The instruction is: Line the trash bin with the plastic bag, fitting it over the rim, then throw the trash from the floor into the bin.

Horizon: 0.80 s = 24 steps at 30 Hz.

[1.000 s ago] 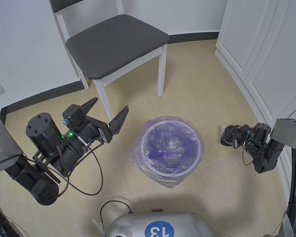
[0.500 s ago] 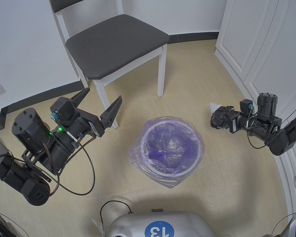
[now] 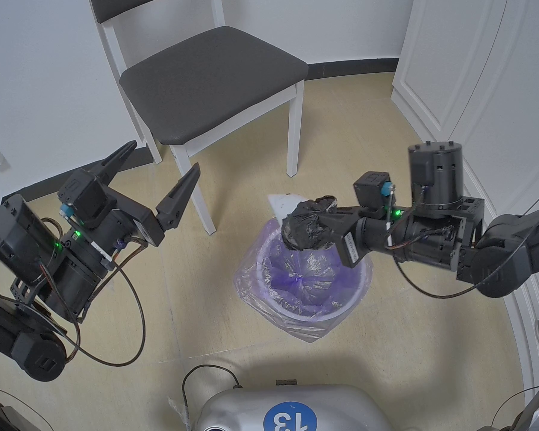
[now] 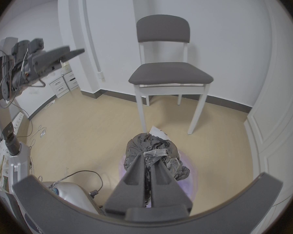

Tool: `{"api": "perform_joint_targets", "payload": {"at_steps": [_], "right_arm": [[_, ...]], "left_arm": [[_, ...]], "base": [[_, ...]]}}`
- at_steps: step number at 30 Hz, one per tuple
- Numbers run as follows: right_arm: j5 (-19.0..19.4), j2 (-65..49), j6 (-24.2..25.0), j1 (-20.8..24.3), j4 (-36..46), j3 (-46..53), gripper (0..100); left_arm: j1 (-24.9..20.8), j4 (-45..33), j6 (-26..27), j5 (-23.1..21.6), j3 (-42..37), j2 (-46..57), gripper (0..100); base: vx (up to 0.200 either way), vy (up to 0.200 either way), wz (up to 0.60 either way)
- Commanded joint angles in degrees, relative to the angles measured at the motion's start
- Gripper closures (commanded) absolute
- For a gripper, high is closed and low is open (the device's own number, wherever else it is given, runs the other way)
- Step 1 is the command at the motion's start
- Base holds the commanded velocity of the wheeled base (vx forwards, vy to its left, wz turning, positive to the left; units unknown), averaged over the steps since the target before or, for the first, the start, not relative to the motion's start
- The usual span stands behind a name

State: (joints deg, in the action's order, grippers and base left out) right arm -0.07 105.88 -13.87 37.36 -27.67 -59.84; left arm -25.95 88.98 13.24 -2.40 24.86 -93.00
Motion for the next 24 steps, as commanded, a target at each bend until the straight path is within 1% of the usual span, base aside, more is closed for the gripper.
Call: {"api": "perform_joint_targets", "payload": {"at_steps": [1,4,12,16,24], "right_arm": [[-0.1,5.39,-0.1,1.22,0.34,-2.82,100],[-0.1,6.98,-0.1,0.78,0.34,-3.44,100],[-0.01,8.03,-0.1,-2.65,0.69,-2.82,100],[-0.01,7.94,-0.37,-3.26,0.69,-1.86,100],[0.95,7.24,-3.53,-3.7,0.07,3.77,100]], "left_arm": [[1.61,1.02,0.3,-0.06,-0.07,3.0,0],[1.96,1.02,0.3,-0.15,-0.07,3.18,0],[1.96,1.02,0.3,-0.15,-0.07,2.83,0],[1.96,1.02,0.3,-0.15,-0.07,2.74,0],[2.05,1.02,0.3,-0.15,-0.07,2.47,0]], "base": [[0.0,0.0,0.0],[0.0,0.0,0.0],[0.0,0.0,0.0],[0.0,0.0,0.0],[0.0,0.0,0.0]]}}
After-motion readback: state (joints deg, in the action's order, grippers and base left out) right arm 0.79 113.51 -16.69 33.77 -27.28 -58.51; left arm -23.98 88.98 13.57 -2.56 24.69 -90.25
